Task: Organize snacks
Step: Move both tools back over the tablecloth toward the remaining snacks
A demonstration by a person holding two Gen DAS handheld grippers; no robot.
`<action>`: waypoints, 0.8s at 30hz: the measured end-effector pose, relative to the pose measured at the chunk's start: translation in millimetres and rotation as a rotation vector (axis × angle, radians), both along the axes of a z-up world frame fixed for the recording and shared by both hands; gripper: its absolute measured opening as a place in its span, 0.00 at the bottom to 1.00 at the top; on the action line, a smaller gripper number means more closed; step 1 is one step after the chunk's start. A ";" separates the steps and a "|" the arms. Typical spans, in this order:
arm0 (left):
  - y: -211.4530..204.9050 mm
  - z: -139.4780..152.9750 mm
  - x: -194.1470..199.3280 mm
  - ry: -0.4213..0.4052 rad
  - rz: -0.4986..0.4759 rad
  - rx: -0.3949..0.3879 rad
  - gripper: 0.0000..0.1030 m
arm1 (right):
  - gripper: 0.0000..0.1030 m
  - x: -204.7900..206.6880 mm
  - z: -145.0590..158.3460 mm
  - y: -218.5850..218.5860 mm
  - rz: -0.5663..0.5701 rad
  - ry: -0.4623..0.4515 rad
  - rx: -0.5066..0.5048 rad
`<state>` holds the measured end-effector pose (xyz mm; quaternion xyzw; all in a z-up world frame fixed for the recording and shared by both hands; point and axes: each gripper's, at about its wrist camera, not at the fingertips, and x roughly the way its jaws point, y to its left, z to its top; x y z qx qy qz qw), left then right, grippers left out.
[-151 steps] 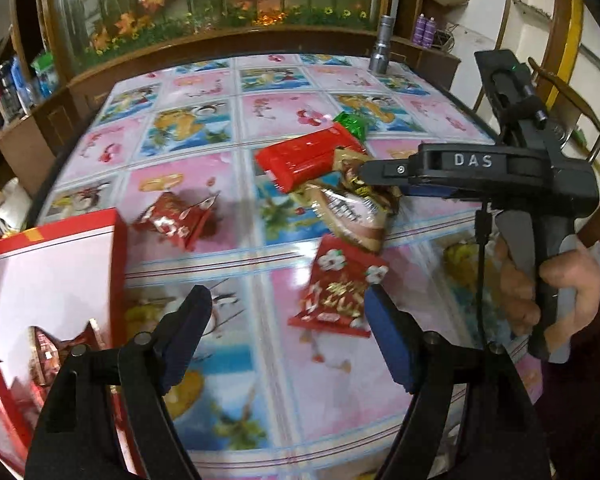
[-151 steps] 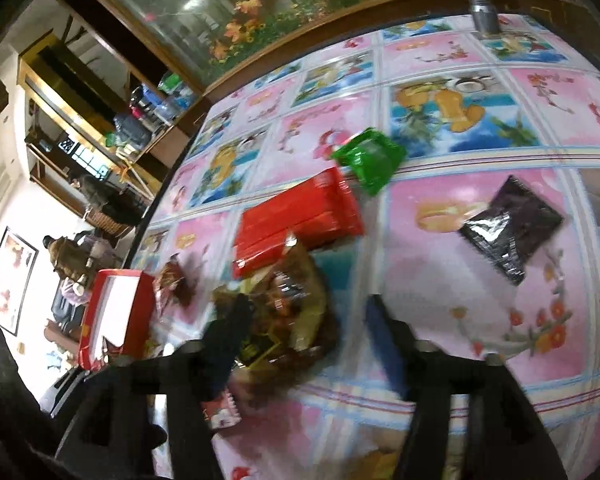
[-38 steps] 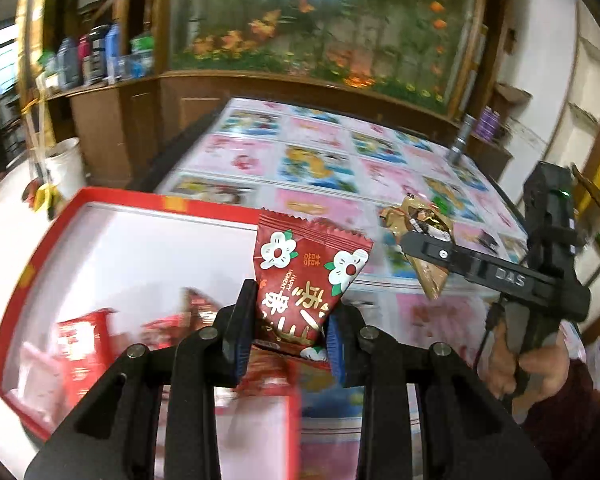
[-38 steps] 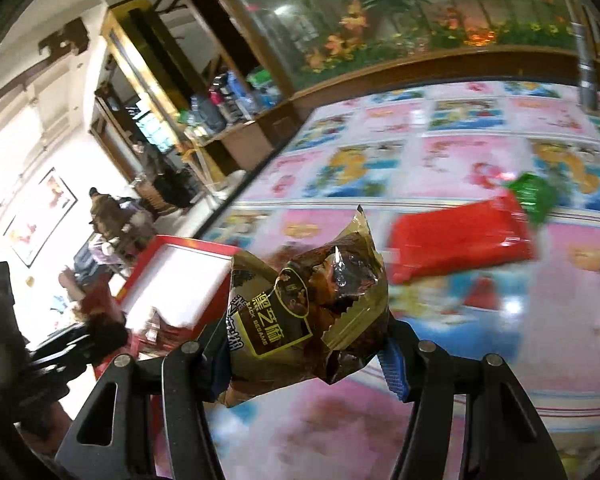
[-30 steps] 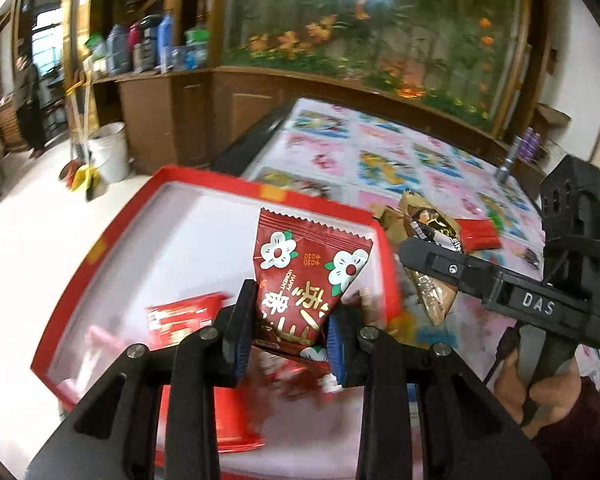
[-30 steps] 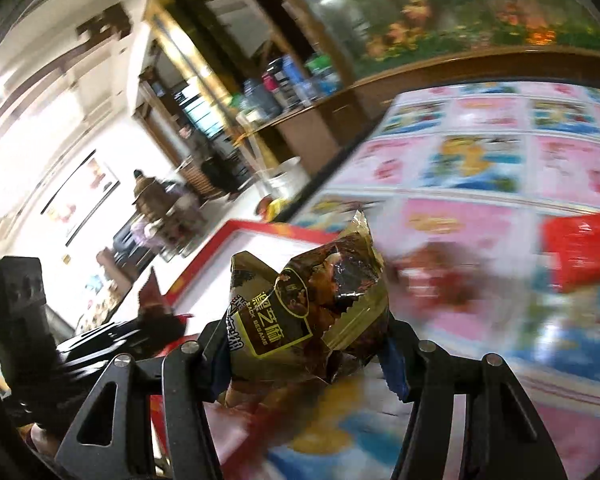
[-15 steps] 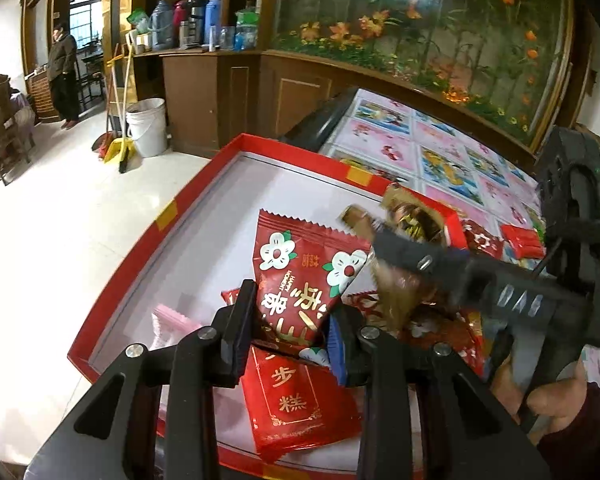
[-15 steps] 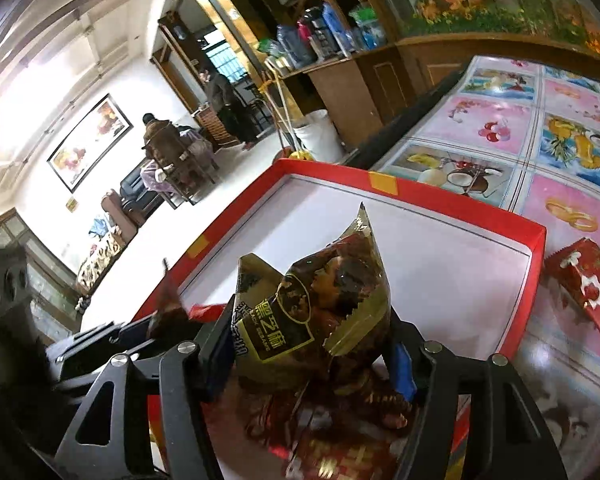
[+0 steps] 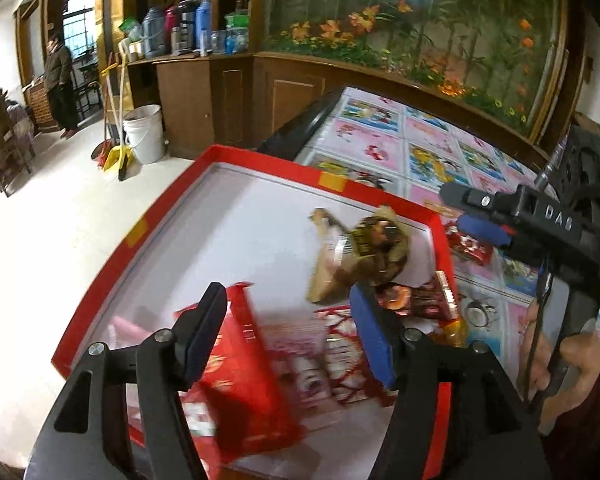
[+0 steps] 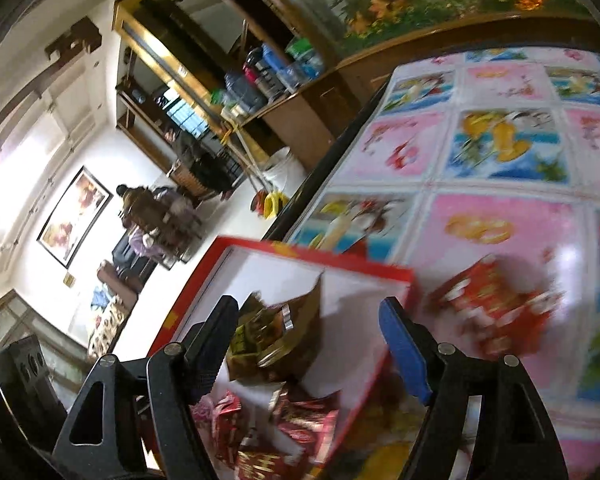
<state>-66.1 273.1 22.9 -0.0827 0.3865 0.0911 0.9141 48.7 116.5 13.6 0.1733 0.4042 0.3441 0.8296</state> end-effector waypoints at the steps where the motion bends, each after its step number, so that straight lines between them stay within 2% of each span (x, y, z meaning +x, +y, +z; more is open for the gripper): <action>1: -5.5 1.0 1.9 0.002 -0.012 0.005 0.62 | 0.72 2.4 3.1 -11.9 -0.019 -0.010 -0.006; 8: -63.2 13.6 25.5 0.013 -0.143 0.071 0.67 | 0.75 17.0 16.7 -111.1 -0.171 -0.045 -0.035; 11: -94.9 21.5 37.7 0.009 -0.217 0.119 0.70 | 0.76 19.6 22.0 -161.2 -0.239 -0.068 -0.063; 15: -131.1 25.5 55.5 0.005 -0.283 0.160 0.71 | 0.77 20.2 28.5 -205.2 -0.306 -0.081 -0.120; 20: -171.0 22.1 75.9 0.028 -0.365 0.152 0.71 | 0.77 22.1 28.6 -245.0 -0.371 -0.028 -0.251; 24: -196.0 13.4 90.0 0.061 -0.414 0.156 0.71 | 0.77 18.3 16.7 -278.7 -0.431 0.061 -0.268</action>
